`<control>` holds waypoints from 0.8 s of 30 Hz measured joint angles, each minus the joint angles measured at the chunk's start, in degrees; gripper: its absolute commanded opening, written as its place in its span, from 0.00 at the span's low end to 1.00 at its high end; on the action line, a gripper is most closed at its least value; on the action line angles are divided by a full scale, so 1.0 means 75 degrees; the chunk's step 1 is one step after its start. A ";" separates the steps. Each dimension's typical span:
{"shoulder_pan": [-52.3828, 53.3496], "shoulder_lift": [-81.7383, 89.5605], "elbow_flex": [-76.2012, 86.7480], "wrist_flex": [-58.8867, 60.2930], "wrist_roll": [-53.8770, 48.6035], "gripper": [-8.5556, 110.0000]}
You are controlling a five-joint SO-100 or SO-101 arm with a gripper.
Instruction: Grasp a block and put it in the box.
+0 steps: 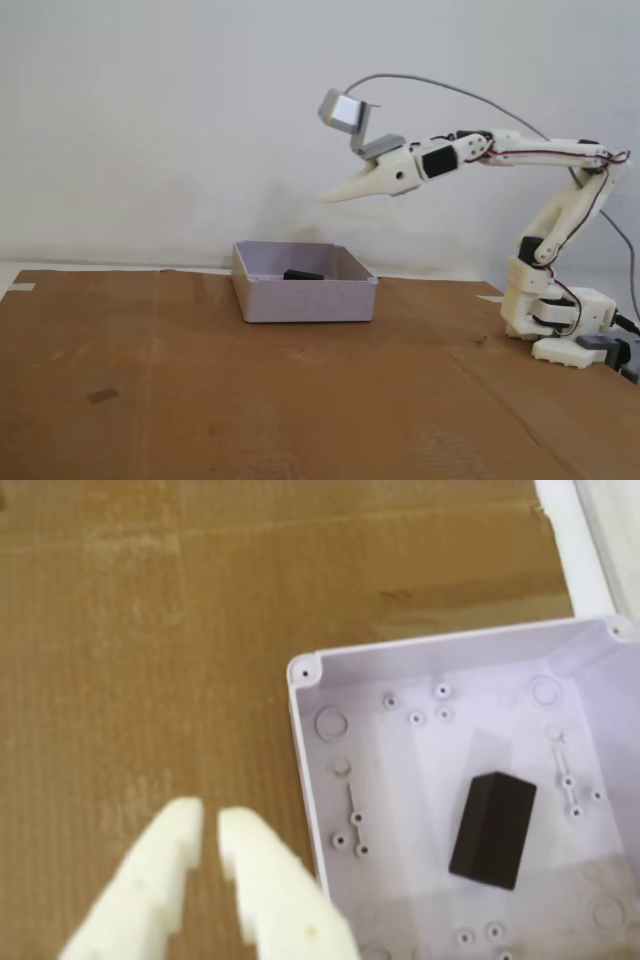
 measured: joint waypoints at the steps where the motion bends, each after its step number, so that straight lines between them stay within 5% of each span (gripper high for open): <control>1: 0.0000 0.0258 0.0199 0.0000 0.0000 0.07; 24: -0.0375 0.4840 0.3961 0.0000 0.0000 0.07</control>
